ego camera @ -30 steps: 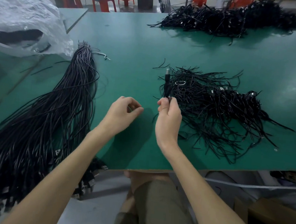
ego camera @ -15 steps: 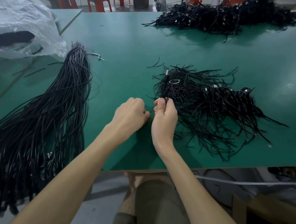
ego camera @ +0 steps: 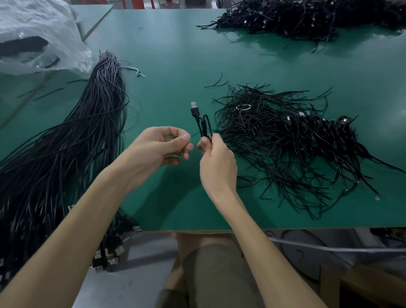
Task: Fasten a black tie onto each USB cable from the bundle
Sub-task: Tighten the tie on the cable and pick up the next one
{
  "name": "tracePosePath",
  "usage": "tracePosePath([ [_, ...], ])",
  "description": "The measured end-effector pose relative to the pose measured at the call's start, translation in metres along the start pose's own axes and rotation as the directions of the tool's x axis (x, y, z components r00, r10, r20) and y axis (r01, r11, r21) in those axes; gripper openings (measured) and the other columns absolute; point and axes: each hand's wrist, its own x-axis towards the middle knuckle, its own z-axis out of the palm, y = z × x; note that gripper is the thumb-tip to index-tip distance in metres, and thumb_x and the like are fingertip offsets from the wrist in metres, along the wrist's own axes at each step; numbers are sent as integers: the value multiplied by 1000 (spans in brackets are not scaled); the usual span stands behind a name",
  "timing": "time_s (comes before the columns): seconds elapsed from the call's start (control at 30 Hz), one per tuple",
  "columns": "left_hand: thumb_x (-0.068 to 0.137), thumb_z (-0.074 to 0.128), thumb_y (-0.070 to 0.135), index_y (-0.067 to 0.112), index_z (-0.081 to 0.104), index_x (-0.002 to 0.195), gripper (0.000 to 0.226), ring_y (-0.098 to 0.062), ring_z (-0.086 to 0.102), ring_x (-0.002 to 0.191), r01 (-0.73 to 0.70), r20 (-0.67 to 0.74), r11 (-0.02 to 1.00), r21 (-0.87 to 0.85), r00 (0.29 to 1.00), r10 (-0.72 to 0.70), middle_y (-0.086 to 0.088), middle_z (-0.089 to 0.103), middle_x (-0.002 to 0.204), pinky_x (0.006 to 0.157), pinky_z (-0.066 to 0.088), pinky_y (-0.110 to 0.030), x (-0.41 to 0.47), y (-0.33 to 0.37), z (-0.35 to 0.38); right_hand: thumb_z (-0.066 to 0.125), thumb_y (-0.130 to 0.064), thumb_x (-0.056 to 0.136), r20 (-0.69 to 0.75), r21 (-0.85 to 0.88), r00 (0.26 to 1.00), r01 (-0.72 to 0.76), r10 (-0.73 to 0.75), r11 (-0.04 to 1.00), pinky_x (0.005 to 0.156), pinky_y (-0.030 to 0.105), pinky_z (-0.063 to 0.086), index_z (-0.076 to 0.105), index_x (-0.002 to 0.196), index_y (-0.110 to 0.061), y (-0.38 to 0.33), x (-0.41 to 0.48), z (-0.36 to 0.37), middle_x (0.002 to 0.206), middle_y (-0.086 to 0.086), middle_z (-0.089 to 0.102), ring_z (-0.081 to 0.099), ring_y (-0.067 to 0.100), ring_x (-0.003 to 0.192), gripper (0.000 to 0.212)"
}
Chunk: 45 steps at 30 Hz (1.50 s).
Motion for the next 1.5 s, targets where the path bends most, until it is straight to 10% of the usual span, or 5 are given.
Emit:
tracePosePath([
  [0.37, 90, 67, 23, 4, 42, 145, 63, -18, 63, 68, -212, -24, 977, -27, 977, 212, -4, 70, 79, 67, 48, -26, -11, 8, 17, 41, -14, 107, 19, -45, 999, 28, -27, 999, 56, 37, 27, 31, 73, -31, 3, 0, 2, 69, -6, 53, 47, 18, 60, 39],
  [0.8, 98, 67, 12, 11, 67, 121, 23, -19, 60, 55, 10, -112, 996, 90, 994, 0, -8, 70, 74, 56, 50, -28, 8, -18, 6, 40, -1, 94, 162, -214, 971, 210, -177, 954, 63, 41, 29, 38, 87, -22, 4, -4, 5, 80, 0, 59, 42, 29, 71, 22],
  [0.93, 97, 70, 15, 30, 66, 130, 37, -17, 63, 74, -98, -131, 978, 183, 984, 123, -12, 66, 79, 64, 55, -27, 10, -24, 4, 39, -1, 94, 172, -158, 973, 182, -155, 971, 64, 40, 30, 35, 76, -29, 7, -2, 5, 68, -17, 49, 41, 22, 64, 34],
  [1.13, 96, 60, 3, 36, 52, 148, 62, -13, 46, 142, -254, 127, 964, 79, 962, 243, 12, 51, 153, 113, 40, -48, 11, -28, -14, 40, -2, 94, 302, 49, 936, 172, -179, 984, 83, 47, 52, 58, 91, -24, 4, -4, 6, 97, -7, 74, 64, 27, 93, 28],
  [1.5, 95, 58, 7, 11, 70, 115, 24, -22, 64, 120, -238, 153, 963, 124, 964, 219, 3, 63, 142, 89, 51, -35, 5, -26, -22, 42, -29, 95, 366, 219, 908, 128, -203, 967, 96, 53, 53, 66, 111, -32, 8, 0, 14, 107, -1, 74, 67, 27, 105, 30],
])
